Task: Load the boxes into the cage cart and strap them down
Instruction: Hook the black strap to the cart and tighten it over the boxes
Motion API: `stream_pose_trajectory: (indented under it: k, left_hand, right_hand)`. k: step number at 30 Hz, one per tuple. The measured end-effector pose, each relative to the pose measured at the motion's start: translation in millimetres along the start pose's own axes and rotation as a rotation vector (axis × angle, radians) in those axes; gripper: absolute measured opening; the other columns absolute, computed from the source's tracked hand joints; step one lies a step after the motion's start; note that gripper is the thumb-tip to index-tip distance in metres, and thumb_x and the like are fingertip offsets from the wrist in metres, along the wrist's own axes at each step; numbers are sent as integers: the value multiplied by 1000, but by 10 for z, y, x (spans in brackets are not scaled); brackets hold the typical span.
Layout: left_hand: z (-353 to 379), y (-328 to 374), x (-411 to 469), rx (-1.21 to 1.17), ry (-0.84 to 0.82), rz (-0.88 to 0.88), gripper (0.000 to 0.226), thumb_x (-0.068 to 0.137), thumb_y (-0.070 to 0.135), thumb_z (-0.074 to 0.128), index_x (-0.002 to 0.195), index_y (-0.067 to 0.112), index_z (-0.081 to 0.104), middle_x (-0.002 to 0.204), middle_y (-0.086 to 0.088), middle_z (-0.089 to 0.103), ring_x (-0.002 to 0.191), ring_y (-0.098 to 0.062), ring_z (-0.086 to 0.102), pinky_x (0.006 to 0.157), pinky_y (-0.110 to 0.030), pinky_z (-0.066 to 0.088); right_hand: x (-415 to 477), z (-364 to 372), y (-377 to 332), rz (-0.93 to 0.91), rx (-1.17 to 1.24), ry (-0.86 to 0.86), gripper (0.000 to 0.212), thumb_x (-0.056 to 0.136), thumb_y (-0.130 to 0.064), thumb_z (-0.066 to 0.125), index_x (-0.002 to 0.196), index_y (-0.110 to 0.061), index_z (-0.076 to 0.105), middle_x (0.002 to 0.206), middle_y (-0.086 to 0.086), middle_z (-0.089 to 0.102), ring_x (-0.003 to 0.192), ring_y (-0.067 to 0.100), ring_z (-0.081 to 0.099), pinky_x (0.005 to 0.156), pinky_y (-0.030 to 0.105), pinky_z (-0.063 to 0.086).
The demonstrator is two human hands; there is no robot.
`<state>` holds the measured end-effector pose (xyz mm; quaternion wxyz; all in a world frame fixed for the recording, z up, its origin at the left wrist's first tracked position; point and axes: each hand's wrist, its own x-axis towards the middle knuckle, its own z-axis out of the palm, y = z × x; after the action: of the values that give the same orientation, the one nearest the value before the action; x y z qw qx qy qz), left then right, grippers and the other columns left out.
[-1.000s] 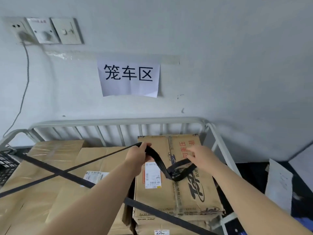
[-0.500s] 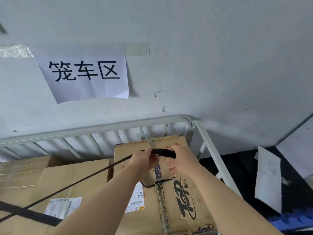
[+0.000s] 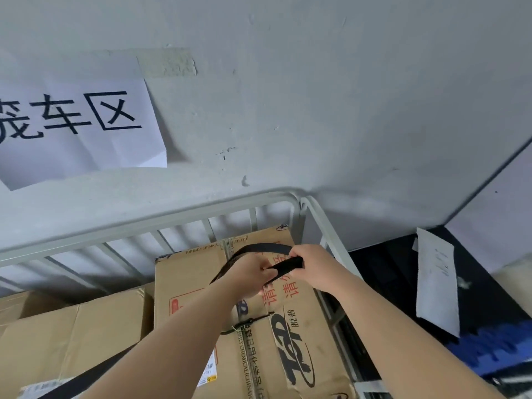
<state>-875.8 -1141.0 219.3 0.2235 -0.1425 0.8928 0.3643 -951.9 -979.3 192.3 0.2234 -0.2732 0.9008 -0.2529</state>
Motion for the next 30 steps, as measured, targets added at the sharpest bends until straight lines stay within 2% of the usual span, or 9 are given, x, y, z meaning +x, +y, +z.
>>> stream_pose_trajectory:
  k: [5, 9, 13, 15, 18, 20, 23, 27, 30]
  left_hand:
    - [106, 266, 417, 18, 96, 44, 17, 96, 20, 49, 88, 17, 64, 67, -1, 61, 51, -11, 52, 46, -20, 40]
    - [152, 395, 798, -55, 156, 12, 12, 96, 19, 51, 89, 16, 61, 67, -1, 60, 51, -11, 54, 46, -20, 38]
    - [235, 464, 1196, 30, 116, 5, 16, 94, 14, 52, 102, 11, 65, 83, -9, 69, 71, -22, 66, 63, -32, 56]
    - [300, 499, 1392, 37, 71, 29, 28, 94, 8, 49, 117, 12, 64, 96, -10, 71, 73, -23, 63, 75, -34, 54]
    - [388, 525, 1639, -9, -16, 65, 47, 95, 2, 45, 137, 22, 50, 113, -7, 68, 91, -28, 64, 73, -29, 48]
    - [450, 523, 1769, -47, -80, 71, 49, 97, 2, 38, 140, 24, 47, 112, -6, 67, 102, -25, 62, 60, -19, 44]
    - [512, 522, 1931, -44, -133, 94, 51, 97, 3, 32, 138, 28, 48, 97, -2, 64, 70, -6, 57, 43, -10, 35]
    - [527, 480, 2127, 3, -200, 116, 58, 94, 1, 31, 137, 36, 48, 93, -1, 64, 49, -7, 39, 40, -13, 31]
    - [534, 439, 2197, -85, -229, 69, 61, 91, -3, 28, 136, 32, 49, 86, -5, 63, 42, -10, 29, 40, -19, 26]
  right_hand:
    - [39, -220, 293, -3, -198, 158, 42, 91, -27, 58, 131, -16, 50, 124, -2, 54, 112, 20, 54, 92, 35, 47]
    - [112, -380, 699, 149, -241, 240, 15, 99, -21, 40, 104, -10, 48, 102, 4, 52, 90, 24, 51, 73, 33, 44]
    - [252, -426, 1048, 239, -221, 189, 30, 102, -14, 30, 117, 0, 53, 115, 13, 57, 107, 32, 53, 90, 43, 45]
    - [345, -423, 1185, 235, -209, 160, 32, 102, -11, 31, 124, 0, 52, 123, 15, 58, 111, 31, 54, 96, 42, 43]
    - [488, -422, 1320, 188, -132, 127, 38, 103, -15, 33, 138, -9, 47, 139, 7, 51, 123, 24, 48, 103, 32, 37]
    - [579, -426, 1372, 156, -82, 131, 41, 100, -12, 40, 140, -19, 46, 139, 3, 51, 122, 21, 50, 101, 31, 40]
    - [706, -408, 1456, 143, -35, 72, 50, 95, -8, 47, 139, -31, 47, 129, -1, 57, 107, 17, 56, 89, 31, 47]
    - [861, -337, 1528, 151, -5, -4, 59, 96, -11, 47, 143, -44, 35, 92, -12, 54, 77, 12, 58, 66, 25, 48]
    - [939, -293, 1551, 159, 45, 14, 71, 93, -15, 54, 145, -49, 19, 125, 0, 42, 99, 18, 54, 81, 27, 45]
